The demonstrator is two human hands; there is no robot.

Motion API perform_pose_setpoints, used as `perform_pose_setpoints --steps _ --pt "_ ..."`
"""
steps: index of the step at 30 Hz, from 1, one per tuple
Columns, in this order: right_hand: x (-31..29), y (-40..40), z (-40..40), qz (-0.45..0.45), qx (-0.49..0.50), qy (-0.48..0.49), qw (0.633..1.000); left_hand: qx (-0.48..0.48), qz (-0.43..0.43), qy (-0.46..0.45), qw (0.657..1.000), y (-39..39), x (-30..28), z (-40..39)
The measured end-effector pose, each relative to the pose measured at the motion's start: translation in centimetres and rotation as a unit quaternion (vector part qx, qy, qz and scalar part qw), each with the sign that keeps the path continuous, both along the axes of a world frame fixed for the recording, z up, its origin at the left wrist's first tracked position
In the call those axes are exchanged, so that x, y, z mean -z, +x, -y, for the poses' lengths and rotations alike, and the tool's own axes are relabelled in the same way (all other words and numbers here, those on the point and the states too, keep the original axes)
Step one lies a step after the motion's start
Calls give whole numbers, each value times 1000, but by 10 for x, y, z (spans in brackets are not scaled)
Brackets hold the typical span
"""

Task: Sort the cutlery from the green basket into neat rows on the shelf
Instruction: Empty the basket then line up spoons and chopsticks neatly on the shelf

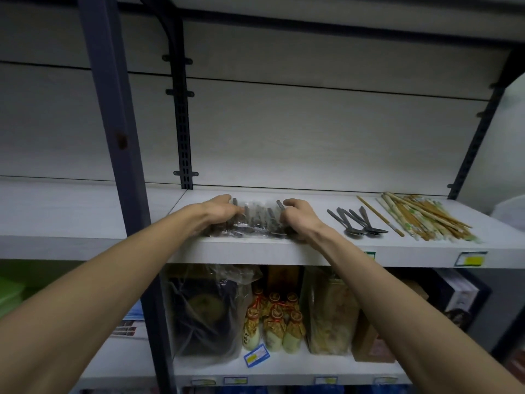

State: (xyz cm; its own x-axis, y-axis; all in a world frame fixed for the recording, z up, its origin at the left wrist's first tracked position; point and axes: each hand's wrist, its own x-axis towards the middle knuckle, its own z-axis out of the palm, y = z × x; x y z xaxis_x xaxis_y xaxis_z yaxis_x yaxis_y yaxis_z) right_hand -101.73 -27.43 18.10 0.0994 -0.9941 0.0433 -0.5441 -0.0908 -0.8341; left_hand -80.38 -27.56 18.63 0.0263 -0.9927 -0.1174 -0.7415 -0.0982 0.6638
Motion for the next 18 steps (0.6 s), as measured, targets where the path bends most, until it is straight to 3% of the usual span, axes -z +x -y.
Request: perform_pose_setpoints --steps 4,10,18 --pt "6 -2 -2 7 -9 -25 1000 -10 -40 -30 999 8 1 -11" --pt "14 12 -2 -151 -19 -56 987 39 23 -22 999 15 11 -19" --pt "7 6 -5 -137 -18 -59 989 -26 -56 -50 997 17 7 -14"
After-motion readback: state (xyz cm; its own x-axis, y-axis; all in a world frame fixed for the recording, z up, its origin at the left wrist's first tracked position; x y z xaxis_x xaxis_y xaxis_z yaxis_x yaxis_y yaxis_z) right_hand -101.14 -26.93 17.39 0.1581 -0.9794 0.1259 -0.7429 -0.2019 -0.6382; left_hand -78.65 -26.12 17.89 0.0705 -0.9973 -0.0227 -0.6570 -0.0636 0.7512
